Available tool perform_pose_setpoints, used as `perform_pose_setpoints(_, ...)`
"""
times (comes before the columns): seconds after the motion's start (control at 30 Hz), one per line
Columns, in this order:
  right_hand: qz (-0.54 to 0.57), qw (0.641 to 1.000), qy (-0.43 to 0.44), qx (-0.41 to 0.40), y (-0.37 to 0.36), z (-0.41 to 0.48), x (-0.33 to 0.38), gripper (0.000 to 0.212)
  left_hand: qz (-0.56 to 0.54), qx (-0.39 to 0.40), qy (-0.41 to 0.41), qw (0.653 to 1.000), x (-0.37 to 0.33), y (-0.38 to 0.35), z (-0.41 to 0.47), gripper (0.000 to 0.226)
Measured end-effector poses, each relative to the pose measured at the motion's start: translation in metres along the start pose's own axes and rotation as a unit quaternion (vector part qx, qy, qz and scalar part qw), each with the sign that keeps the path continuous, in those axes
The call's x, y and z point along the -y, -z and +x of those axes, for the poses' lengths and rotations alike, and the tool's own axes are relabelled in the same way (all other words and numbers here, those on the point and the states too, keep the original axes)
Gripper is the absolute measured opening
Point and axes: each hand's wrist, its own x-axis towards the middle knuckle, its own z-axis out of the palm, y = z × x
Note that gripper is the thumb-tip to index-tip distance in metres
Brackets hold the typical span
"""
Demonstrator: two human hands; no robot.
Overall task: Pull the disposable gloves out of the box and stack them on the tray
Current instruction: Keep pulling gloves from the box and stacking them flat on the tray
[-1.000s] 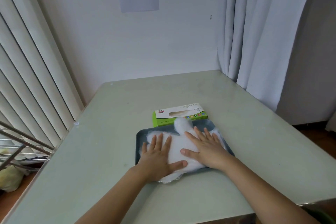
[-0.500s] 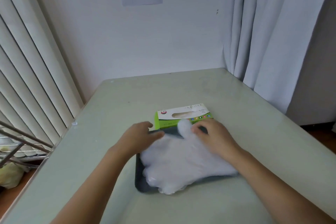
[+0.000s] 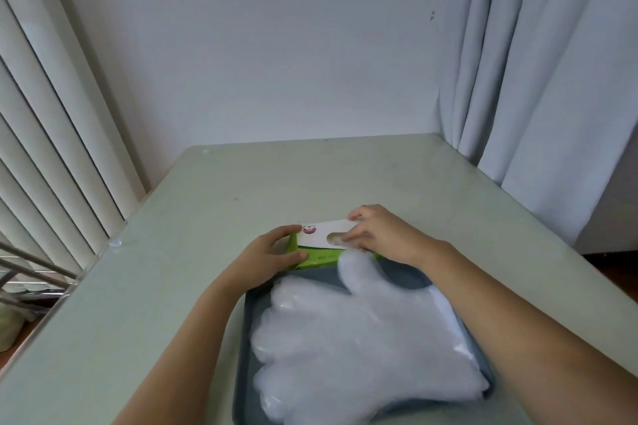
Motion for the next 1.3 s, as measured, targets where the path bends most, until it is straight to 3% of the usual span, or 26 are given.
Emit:
perform_pose_setpoints(0.13,-0.057,0.997,0.039,0.041,0.0,0.013,-0.002,0.033,-0.006,0.007,0.001,1.0,0.006,-0.001,0.006,0.057)
perform_pose_setpoints(0.37,-0.037,0.994,0.092,-0.043,-0.009,0.022,-0.008,0.011,0.002,-0.005,-0.008,1.0,0.01,-0.003,0.008,0.06)
perform_pose_setpoints(0.53,0.119,0.988,0.051,-0.083,-0.013,0.014,-0.014,0.005,-0.007,-0.001,-0.014,1.0,0.013,-0.003,0.01,0.059)
perform_pose_setpoints(0.97,0.276,0.945,-0.058,-0.165,-0.013,0.023,-0.013,0.008,-0.005,0.02,-0.046,0.999,0.017,-0.003,0.011,0.049)
perform_pose_setpoints(1.07,0.412,0.888,-0.112,-0.171,-0.013,0.025,-0.009,0.011,0.006,0.022,-0.05,0.998,0.018,-0.004,0.012,0.047)
perform_pose_setpoints(1.2,0.605,0.76,-0.169,-0.165,0.004,0.024,-0.002,0.01,0.024,0.03,-0.039,0.999,0.02,-0.003,0.015,0.048)
perform_pose_setpoints(1.3,0.714,0.654,-0.131,-0.213,0.032,0.02,0.002,0.023,0.023,0.026,-0.041,0.999,0.021,-0.003,0.015,0.047)
